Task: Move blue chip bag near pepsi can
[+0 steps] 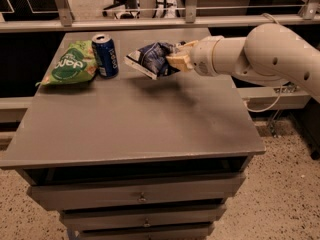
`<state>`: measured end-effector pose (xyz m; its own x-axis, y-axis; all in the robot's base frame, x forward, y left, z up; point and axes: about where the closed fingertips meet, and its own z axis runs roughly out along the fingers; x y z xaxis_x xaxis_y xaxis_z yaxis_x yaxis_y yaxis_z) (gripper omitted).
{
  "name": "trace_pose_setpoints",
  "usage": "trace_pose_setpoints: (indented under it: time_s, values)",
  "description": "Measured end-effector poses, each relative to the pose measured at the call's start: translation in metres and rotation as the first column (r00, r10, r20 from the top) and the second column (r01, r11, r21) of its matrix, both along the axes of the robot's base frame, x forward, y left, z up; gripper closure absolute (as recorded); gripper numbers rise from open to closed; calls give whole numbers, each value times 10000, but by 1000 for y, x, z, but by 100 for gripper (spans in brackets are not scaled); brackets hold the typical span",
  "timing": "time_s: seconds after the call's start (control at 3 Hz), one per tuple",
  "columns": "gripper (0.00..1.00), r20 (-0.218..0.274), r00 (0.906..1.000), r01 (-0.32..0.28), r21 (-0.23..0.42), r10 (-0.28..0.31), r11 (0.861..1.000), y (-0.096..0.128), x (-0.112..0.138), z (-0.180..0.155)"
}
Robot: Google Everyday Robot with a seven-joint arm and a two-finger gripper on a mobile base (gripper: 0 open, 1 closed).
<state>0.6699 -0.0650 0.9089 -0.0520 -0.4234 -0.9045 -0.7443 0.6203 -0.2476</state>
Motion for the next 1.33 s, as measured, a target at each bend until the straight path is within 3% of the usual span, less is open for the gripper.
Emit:
trace_pose_setpoints:
  time_s: [0.67,1.0,1.33]
  values:
    - [100,-164,9993,-339,135,341,9993,37,2,-11]
    - [85,-427,9983,-402,-18,401,9992,48,-2,-17]
    - [61,-769,9962,-420,-73,413,9991,54,-6,-24]
